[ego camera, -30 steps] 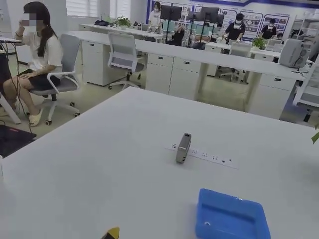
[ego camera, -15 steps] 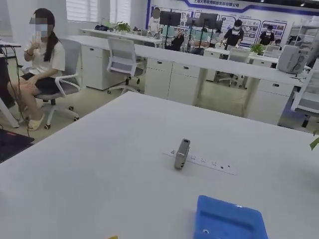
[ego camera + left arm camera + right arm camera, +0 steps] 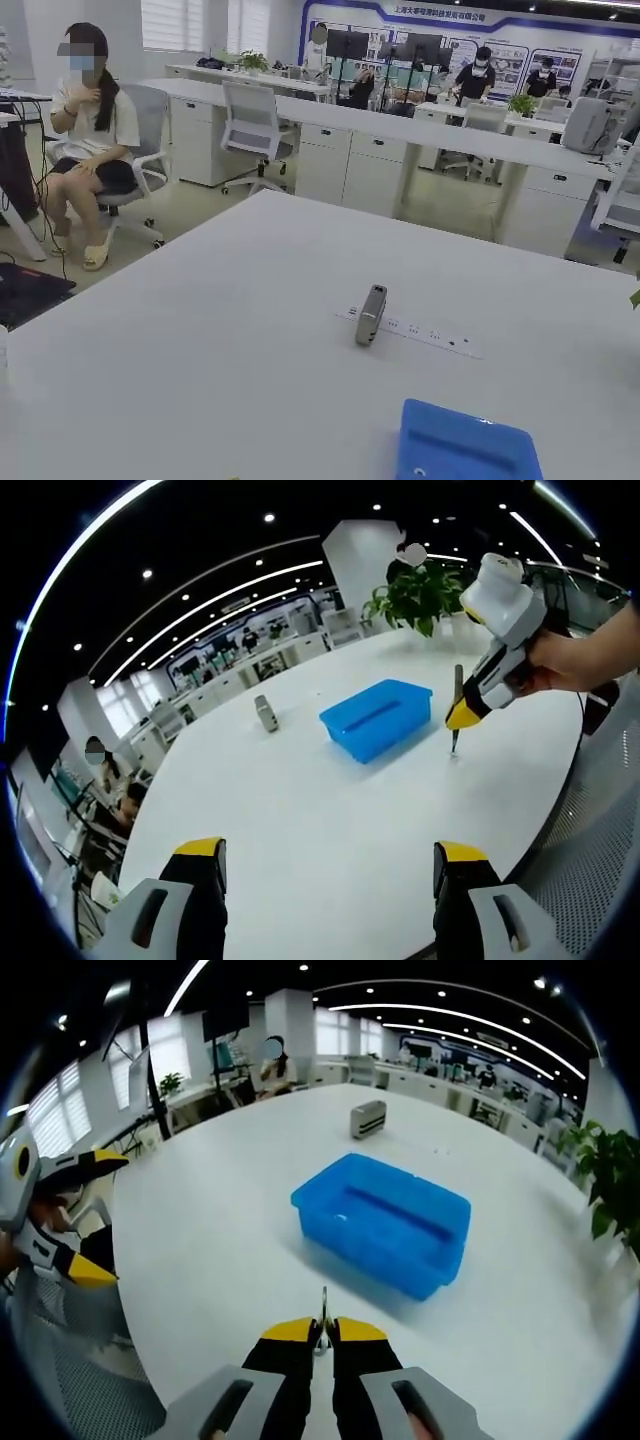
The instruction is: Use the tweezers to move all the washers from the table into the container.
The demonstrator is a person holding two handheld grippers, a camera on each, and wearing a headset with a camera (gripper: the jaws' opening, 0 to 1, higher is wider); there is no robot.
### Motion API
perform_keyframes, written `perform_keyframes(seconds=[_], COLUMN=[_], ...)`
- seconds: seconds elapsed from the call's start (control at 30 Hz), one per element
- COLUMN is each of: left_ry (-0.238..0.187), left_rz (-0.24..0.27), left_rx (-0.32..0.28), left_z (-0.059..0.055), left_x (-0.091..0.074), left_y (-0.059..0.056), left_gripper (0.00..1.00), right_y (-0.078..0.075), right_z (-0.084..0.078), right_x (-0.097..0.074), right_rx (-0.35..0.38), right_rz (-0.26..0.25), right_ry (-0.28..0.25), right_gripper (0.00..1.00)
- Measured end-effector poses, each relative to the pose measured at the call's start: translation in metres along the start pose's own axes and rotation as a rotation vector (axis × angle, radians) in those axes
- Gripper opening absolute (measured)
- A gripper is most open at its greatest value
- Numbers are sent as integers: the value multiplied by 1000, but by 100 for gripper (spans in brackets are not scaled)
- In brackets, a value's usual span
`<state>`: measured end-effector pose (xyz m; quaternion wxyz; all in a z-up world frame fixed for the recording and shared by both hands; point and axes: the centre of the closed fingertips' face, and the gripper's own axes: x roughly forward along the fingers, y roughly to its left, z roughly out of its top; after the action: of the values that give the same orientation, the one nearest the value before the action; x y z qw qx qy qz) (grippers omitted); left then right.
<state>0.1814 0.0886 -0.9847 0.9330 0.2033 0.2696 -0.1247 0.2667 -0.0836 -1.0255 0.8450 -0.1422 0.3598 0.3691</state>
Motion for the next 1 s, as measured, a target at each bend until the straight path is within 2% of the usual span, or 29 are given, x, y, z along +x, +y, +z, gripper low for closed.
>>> perform_keyframes(seconds=[0.27,0.6,1.0], left_ry=[-1,5,19], left_rz=[4,-1,-1], left_rx=[-1,4,6], left_z=[0,-1,-3], left_x=[0,0,1], left_y=[1,-1,-1], left_gripper=[87,87,87], right_y=[-11,-31,-52], right_z=[25,55,92], right_x=[-8,-9,6], right_rx=[-19,-50,-65], right_rz=[-18,-49,-72], right_ry=[-48,-90,-134], right_gripper=[2,2,2])
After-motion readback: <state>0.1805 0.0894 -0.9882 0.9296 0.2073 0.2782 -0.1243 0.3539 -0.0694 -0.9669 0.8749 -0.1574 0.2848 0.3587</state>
